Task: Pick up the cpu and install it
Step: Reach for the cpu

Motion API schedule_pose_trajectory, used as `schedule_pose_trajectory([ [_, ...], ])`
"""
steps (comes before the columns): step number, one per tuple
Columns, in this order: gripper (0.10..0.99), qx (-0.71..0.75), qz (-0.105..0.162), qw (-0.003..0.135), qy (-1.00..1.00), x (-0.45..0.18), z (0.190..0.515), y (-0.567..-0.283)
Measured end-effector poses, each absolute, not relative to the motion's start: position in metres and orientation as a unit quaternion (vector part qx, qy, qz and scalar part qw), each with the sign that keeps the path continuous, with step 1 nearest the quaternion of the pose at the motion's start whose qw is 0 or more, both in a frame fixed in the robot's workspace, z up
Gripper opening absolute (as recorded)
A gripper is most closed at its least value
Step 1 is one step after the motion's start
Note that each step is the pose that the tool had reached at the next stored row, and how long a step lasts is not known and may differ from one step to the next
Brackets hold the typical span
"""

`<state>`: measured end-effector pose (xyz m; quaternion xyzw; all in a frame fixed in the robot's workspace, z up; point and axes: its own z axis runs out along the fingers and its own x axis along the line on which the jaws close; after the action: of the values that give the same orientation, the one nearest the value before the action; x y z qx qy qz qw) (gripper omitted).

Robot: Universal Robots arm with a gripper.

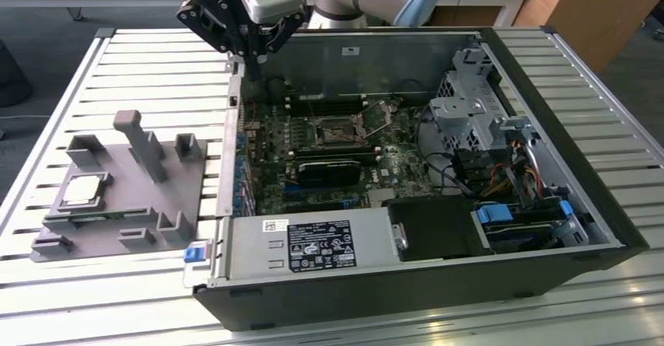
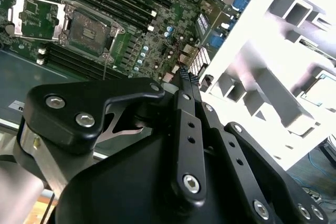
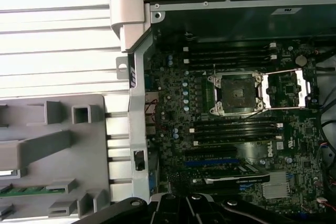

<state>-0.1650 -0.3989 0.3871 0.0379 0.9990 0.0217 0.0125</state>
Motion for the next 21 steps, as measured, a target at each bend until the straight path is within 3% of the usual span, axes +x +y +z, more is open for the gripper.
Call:
schedule_pose_trajectory([
  [21, 0.106, 0.038, 0.022, 0.012, 0.999, -0.183, 0.385, -0.399],
])
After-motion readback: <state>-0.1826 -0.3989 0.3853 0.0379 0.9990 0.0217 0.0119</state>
